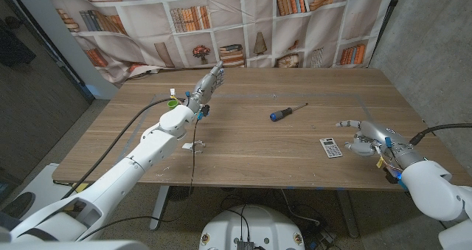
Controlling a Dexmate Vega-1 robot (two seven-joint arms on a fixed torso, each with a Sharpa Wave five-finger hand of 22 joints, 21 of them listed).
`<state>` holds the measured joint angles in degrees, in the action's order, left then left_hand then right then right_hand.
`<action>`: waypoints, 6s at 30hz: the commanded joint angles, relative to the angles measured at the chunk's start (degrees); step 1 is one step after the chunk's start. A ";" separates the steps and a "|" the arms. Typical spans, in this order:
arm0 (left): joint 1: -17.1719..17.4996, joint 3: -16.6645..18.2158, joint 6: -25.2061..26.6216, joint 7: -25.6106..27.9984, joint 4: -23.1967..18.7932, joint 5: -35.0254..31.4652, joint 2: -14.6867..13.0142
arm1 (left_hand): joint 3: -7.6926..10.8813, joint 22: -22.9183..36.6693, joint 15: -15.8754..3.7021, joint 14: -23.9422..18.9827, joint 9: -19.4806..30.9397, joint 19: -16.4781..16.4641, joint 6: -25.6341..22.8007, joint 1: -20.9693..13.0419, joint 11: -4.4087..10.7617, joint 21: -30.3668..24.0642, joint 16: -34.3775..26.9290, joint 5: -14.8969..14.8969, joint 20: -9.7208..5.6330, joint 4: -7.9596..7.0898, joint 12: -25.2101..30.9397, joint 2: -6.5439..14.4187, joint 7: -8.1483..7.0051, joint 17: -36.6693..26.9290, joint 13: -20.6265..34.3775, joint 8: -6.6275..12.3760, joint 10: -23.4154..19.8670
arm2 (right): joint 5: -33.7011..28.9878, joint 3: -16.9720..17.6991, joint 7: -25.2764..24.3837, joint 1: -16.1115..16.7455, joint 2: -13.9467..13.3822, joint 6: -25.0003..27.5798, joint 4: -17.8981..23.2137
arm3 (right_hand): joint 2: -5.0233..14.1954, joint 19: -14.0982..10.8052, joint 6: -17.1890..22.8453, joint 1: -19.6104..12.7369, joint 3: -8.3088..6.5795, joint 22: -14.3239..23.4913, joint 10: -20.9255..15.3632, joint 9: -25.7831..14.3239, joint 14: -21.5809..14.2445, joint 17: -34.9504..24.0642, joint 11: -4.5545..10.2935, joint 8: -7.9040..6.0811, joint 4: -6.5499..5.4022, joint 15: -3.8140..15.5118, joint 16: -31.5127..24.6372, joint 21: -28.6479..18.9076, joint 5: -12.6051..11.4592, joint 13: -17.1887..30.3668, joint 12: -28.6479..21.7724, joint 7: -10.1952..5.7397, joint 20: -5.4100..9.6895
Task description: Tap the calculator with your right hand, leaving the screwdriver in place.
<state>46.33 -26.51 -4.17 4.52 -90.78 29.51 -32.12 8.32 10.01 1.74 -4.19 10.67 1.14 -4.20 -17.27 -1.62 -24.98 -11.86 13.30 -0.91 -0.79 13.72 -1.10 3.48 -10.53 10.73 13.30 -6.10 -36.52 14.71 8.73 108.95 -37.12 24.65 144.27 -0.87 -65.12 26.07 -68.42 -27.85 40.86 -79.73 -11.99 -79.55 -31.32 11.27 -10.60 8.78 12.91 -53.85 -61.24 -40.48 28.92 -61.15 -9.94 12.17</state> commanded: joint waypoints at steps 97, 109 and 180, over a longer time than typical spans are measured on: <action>-3.61 -1.04 0.49 -2.65 4.85 0.45 1.32 | -0.66 0.17 -0.09 -0.15 0.23 0.00 -1.16 -0.83 0.06 1.67 0.65 -0.45 0.21 -0.31 -1.18 1.04 0.20 -0.18 0.19 -1.03 -0.71 | 40.26 -27.67 -20.13 -23.35 -42.13 37.08 -0.42 | -0.39 0.68 5.07 1.73 -3.42 -0.74 0.40 0.06 -0.36 1.94 0.00 -0.98 0.35 0.12 -2.62 -2.41 -2.37 -2.98 -3.50 -1.99 0.05; -4.00 -1.20 0.56 -2.81 5.33 0.39 1.48 | -0.73 0.18 -0.09 -0.13 0.24 -0.04 -1.21 -0.89 0.07 1.84 0.69 -0.49 0.28 -0.34 -1.27 1.11 0.22 -0.18 0.19 -1.10 -0.73 | 44.64 -30.43 -23.53 -26.08 -43.91 36.77 -0.87 | -0.34 0.61 5.36 1.89 -3.54 -1.23 0.48 0.02 -0.35 2.22 0.00 -0.59 0.44 0.13 -2.90 -2.64 -2.20 -3.33 -3.82 -1.98 0.07; -4.73 -1.45 0.08 -3.54 7.10 0.64 2.19 | -1.23 0.22 0.04 -0.18 0.27 -0.36 -1.38 -1.13 0.00 2.79 0.80 -0.68 0.34 -0.52 -1.66 1.44 0.22 -0.19 0.22 -1.42 -0.81 | 0.65 -70.75 11.05 -56.40 -39.68 47.60 -0.46 | -0.41 0.60 11.60 2.62 -6.71 1.25 0.65 -0.13 -0.24 3.94 -0.02 -1.28 0.49 0.13 -5.32 -3.60 -2.68 -4.47 -5.73 -1.99 -0.07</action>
<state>42.21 -27.84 -3.61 1.53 -84.58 30.11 -30.24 7.37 9.99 1.74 -4.19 10.78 0.84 -5.13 -18.39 -1.55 -22.16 -11.21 12.85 -0.60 -1.43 12.40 0.02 3.78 -10.52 10.79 12.04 -6.63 -24.57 -50.75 9.52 55.83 -78.87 70.92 144.76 -1.32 -64.42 36.37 -66.45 -34.01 41.71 -79.43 -11.86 -79.54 -27.34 11.36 -11.26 9.24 12.90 -58.51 -64.70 -42.82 24.57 -66.75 -11.95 12.28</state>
